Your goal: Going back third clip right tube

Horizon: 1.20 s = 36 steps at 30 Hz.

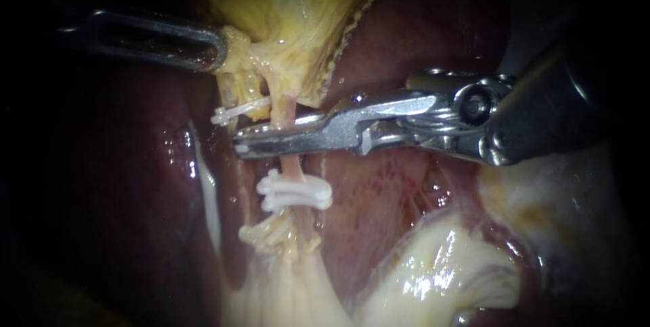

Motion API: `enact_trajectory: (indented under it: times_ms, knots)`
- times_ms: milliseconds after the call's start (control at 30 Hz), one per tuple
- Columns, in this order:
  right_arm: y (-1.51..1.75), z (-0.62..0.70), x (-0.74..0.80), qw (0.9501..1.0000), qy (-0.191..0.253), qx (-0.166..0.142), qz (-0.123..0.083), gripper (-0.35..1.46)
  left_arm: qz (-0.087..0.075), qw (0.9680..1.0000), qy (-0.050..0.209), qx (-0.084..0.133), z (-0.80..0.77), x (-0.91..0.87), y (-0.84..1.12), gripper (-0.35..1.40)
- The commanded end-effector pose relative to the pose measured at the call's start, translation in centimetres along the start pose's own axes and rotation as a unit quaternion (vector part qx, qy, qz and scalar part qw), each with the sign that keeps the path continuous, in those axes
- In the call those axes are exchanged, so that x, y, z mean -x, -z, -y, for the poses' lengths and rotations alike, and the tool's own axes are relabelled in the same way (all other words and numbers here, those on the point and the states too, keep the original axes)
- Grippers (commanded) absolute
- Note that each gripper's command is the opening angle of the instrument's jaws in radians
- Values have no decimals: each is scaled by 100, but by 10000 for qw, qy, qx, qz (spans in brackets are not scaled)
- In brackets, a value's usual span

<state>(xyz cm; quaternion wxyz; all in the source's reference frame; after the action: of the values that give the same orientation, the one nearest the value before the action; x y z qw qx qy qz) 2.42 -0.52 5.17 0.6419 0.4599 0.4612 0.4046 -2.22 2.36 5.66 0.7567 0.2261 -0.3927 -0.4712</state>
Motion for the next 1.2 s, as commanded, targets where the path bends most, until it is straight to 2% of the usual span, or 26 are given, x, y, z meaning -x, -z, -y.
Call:
enact_trajectory:
  times_ms: [33,133,167,300,400,467,533,600,700,767,800,833,900,967,1033,1133,1200]
  knots:
    - [0,-1,1,10000,2,-24,-28,-22,-2,10000,1,3,0,0,0,-35]
    - [-2,-6,4,9999,106,-43,-46,30,-2,10000,1,3,0,0,0,-35]
    - [-4,-10,6,9998,206,-38,-47,39,-1,10000,0,4,0,-1,0,-35]
    - [-12,-30,15,9988,489,1,-65,49,0,10000,-3,6,0,-2,-1,-35]
    - [-10,-46,24,9950,998,12,-45,50,-13,10000,-6,13,-1,-2,-1,-35]
    - [-4,-54,27,9902,1393,60,-28,50,-13,10000,-6,13,-1,-2,-1,-35]
    - [7,-55,31,9839,1780,140,-94,50,-13,10000,-7,12,-1,-3,-1,-35]
    - [22,-52,36,9712,2364,253,-169,50,-14,10000,-8,11,-1,-3,0,-35]
    - [47,-44,44,9488,3132,355,-212,50,-14,10000,-8,10,-1,-3,0,-35]
    - [63,-37,47,9372,3458,401,-227,50,-14,10000,-8,10,-1,-3,0,-35]
    - [74,-32,48,9289,3667,450,-245,50,-14,10000,-8,10,-1,-3,0,-35]
    - [82,-28,49,9248,3763,499,-264,50,-14,10000,-9,10,-1,-3,0,-35]
    - [99,-17,50,9131,4025,585,-288,50,-14,10000,-9,10,-1,-3,1,-35]
    - [113,-8,50,9070,4152,645,-288,50,-14,10000,-9,9,-1,-3,1,-35]
    - [125,1,51,9005,4281,742,-205,50,-15,10000,-9,9,-1,-4,1,-35]
    - [136,12,52,8918,4433,908,49,50,-15,10000,-10,8,-1,-4,1,-35]
    - [139,16,54,8887,4472,995,197,50,-15,10000,-10,8,-1,-4,1,-35]
